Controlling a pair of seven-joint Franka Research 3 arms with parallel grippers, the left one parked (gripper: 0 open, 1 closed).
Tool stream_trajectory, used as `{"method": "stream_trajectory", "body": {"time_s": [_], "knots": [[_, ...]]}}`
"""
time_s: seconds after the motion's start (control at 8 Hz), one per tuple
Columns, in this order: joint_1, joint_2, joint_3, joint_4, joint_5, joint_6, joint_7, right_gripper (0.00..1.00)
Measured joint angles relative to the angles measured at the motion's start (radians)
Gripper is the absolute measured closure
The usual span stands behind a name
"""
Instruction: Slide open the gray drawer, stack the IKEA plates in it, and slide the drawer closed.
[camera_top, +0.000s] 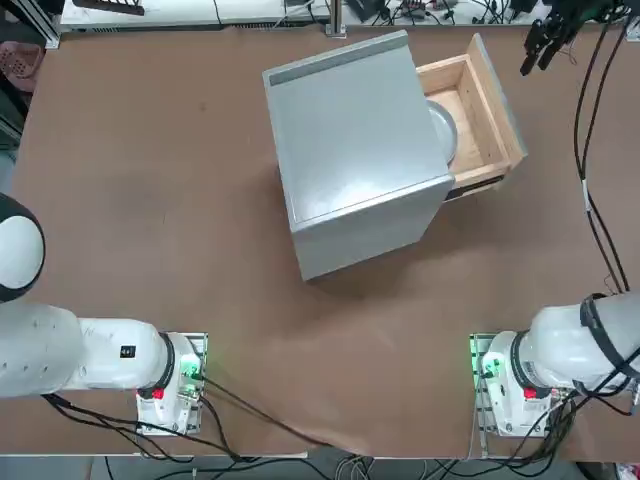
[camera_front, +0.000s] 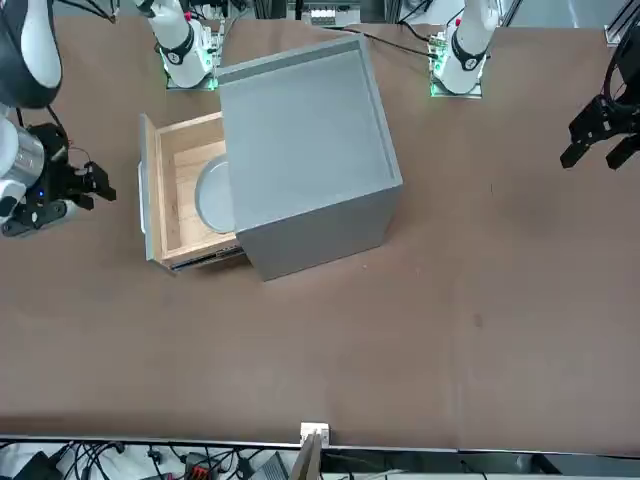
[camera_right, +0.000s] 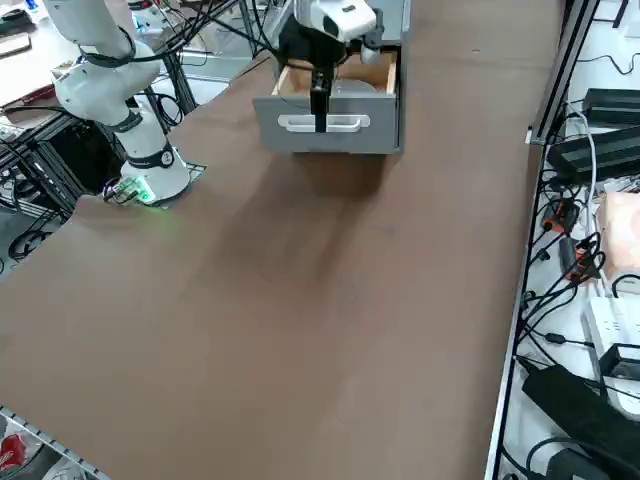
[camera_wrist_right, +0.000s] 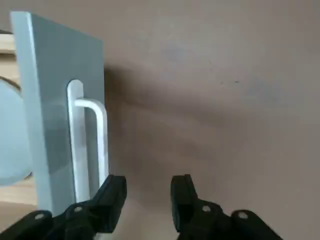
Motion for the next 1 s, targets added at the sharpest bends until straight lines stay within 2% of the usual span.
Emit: {"method": "stream_trajectory", "body": {"time_s": [0.12,0.62,0.75,0.88,1.0], "knots": [[0.001,0.008,0.003,-0.022,0.000,0.024,0.000,0.48],[0.007,0.017,0.012,-0.144,-0.001,0.134,-0.005,0.67],[0.012,0.023,0.017,-0.154,0.000,0.142,-0.005,0.87],[0.020,0.028,0.020,-0.155,0.014,0.145,-0.003,0.98],[0.037,0.029,0.021,-0.155,0.041,0.149,0.007,1.00]]}}
